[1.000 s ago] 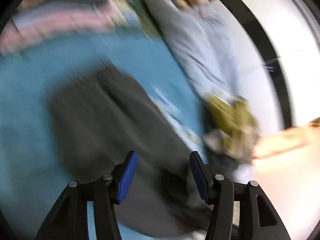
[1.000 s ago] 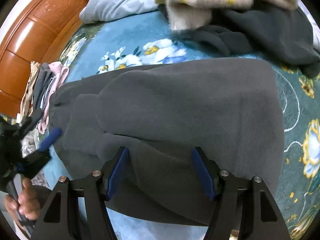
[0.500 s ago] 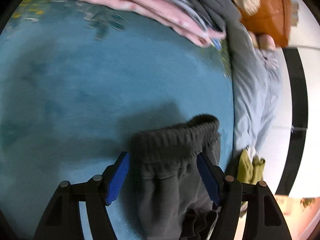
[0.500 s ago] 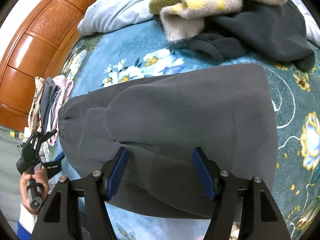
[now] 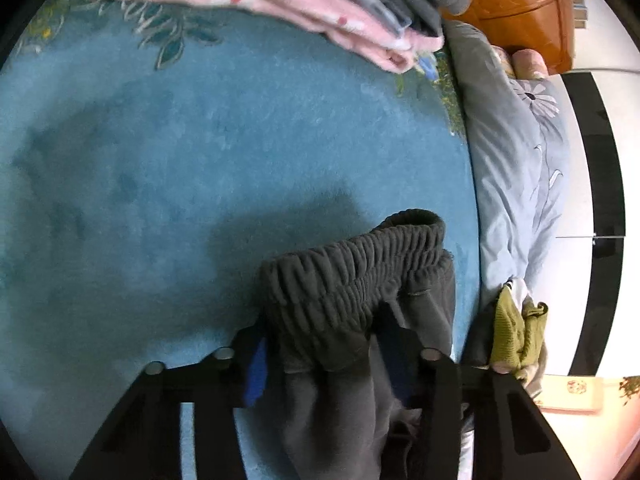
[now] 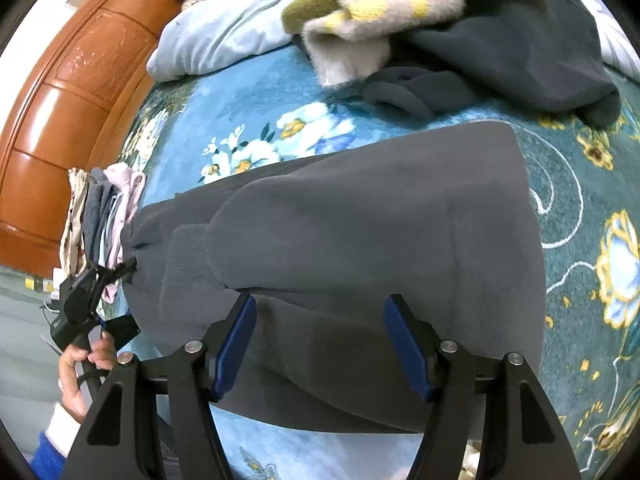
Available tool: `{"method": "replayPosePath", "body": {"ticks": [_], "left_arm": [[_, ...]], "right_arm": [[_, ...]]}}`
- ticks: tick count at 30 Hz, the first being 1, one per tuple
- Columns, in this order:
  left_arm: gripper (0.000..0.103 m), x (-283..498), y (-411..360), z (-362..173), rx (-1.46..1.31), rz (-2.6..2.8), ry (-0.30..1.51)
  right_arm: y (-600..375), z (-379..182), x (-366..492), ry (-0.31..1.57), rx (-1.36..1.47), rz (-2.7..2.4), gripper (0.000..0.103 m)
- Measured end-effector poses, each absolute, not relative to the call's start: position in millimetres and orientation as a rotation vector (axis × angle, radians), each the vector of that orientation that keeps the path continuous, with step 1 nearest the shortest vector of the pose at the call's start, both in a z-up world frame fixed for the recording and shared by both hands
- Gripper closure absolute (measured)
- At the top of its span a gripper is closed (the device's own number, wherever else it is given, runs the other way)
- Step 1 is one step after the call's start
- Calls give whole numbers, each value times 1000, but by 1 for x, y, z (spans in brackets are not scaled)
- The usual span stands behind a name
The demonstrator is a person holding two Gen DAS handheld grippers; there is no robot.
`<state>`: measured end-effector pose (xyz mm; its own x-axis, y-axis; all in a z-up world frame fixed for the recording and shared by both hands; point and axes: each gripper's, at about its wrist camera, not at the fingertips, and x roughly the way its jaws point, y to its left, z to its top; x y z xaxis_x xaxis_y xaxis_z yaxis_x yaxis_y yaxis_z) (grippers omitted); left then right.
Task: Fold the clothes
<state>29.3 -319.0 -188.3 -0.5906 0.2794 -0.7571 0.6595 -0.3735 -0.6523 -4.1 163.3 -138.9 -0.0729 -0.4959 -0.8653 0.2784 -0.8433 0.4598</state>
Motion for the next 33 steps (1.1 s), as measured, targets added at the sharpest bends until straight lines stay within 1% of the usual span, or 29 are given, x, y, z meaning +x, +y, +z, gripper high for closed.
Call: {"method": "replayPosePath", "body": {"ticks": [1, 2, 6, 8, 12, 14, 17, 20, 22, 26, 30, 33], "left_arm": [[64, 30, -319, -184, 1234, -2078, 1561], [65, 31, -318, -180, 1210, -2110, 1555], [66, 34, -311, -157, 1128, -2248, 1502], [66, 30, -302, -141, 1120, -2340, 1397], [66, 44, -264, -95, 1088, -2598, 1056], [66, 49, -229, -67, 1067, -2716, 886], [66, 43, -171, -28, 1065, -2874, 543], [66, 35, -115, -2, 1064, -2974, 252], [65, 31, -74, 2, 1089, -3018, 70], [62, 41, -5, -13, 1178, -3047, -294], [62, 59, 44, -30, 1253, -3049, -527], [62, 67, 67, -45, 1295, -3006, -677]], "right_arm": [[164, -137, -4, -237, 1687, -1965, 35], [163, -135, -3, -232, 1680, -1967, 35], [162, -129, -1, -214, 1664, -1969, 35], [161, -127, -1, -213, 1661, -1967, 35], [158, -123, 2, -209, 1643, -1966, 35], [158, -121, 2, -215, 1630, -1968, 35], [164, -117, -3, -208, 1612, -1996, 35], [177, -113, -14, -225, 1607, -2033, 35], [194, -108, -24, -273, 1596, -2077, 35], [227, -100, -35, -355, 1584, -2149, 35], [256, -102, -38, -390, 1601, -2204, 35], [272, -110, -38, -412, 1634, -2220, 35]]}}
